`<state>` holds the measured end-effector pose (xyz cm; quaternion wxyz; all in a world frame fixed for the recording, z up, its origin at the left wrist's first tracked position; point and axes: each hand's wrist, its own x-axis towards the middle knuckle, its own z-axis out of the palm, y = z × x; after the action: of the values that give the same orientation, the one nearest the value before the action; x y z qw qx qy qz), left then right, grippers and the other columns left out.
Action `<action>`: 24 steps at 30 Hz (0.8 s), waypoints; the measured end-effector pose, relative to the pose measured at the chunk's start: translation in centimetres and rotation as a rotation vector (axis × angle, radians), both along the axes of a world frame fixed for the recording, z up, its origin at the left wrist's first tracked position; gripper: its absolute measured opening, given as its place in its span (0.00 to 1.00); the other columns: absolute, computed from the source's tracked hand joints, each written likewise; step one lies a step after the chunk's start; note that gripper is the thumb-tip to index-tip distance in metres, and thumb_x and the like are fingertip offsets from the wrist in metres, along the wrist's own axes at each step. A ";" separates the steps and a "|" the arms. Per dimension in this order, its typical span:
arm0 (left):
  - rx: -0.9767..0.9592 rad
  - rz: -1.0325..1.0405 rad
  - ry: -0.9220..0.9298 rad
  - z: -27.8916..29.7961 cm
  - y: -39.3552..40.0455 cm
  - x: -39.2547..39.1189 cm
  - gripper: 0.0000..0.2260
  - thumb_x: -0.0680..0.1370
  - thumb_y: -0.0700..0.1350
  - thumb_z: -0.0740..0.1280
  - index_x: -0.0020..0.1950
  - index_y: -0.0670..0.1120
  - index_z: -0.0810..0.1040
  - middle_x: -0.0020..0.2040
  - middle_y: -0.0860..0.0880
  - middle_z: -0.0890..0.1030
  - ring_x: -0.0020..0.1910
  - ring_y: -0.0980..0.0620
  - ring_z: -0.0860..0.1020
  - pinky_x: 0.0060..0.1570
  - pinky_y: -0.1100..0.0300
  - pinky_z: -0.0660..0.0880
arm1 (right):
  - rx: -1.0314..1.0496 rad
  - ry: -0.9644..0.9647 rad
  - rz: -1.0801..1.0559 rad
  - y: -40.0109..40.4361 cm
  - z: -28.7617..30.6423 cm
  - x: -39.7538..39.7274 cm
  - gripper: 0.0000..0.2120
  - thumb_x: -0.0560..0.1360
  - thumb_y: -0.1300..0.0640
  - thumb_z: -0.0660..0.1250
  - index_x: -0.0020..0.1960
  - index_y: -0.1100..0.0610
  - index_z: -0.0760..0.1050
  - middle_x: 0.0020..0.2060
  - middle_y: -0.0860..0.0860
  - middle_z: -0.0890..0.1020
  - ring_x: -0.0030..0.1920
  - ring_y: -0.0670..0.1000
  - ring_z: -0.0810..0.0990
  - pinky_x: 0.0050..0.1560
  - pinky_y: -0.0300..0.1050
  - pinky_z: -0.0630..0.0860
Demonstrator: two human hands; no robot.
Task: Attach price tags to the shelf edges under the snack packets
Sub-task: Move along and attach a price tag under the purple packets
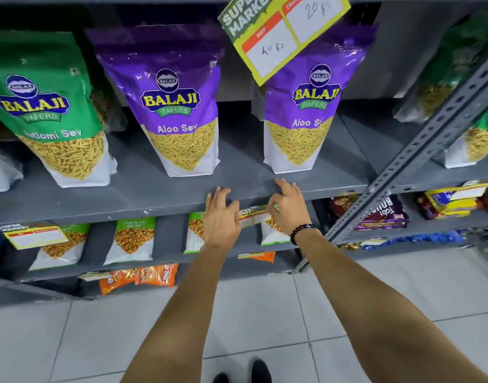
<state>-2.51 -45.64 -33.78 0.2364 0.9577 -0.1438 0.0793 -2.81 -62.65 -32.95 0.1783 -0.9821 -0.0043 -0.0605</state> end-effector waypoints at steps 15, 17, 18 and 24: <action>-0.015 0.156 0.033 2.0 -1.3 0.6 0.02 0.73 0.34 0.63 0.44 0.40 0.75 0.53 0.41 0.76 0.48 0.39 0.74 0.42 0.48 0.76 | 0.139 0.010 -0.060 -0.2 1.3 1.0 0.02 0.70 0.63 0.69 0.39 0.59 0.80 0.59 0.57 0.77 0.59 0.60 0.74 0.63 0.53 0.66; 0.004 0.170 0.046 2.0 -1.5 0.7 0.03 0.74 0.36 0.63 0.45 0.40 0.75 0.54 0.41 0.76 0.49 0.39 0.73 0.42 0.48 0.76 | 0.158 -0.004 -0.069 -0.1 1.2 1.0 0.02 0.70 0.63 0.69 0.40 0.59 0.80 0.58 0.57 0.78 0.58 0.60 0.74 0.62 0.53 0.66; 0.015 0.175 0.053 1.9 -1.6 0.7 0.03 0.74 0.37 0.63 0.46 0.39 0.75 0.55 0.41 0.75 0.49 0.39 0.73 0.42 0.48 0.76 | 0.170 -0.012 -0.075 -0.1 1.2 0.9 0.01 0.70 0.62 0.69 0.40 0.59 0.79 0.57 0.57 0.78 0.57 0.60 0.74 0.62 0.52 0.66; -0.008 0.255 0.099 2.1 -1.9 1.1 0.15 0.73 0.48 0.69 0.51 0.40 0.71 0.52 0.41 0.76 0.50 0.40 0.74 0.41 0.47 0.75 | 0.193 -0.050 -0.111 0.2 1.2 0.9 0.13 0.69 0.53 0.72 0.49 0.58 0.74 0.50 0.56 0.79 0.54 0.59 0.74 0.59 0.54 0.66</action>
<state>-1.46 -47.59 -31.65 0.2353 0.9699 -0.0088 0.0621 -1.86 -62.47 -31.79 0.2681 -0.9574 0.0513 -0.0946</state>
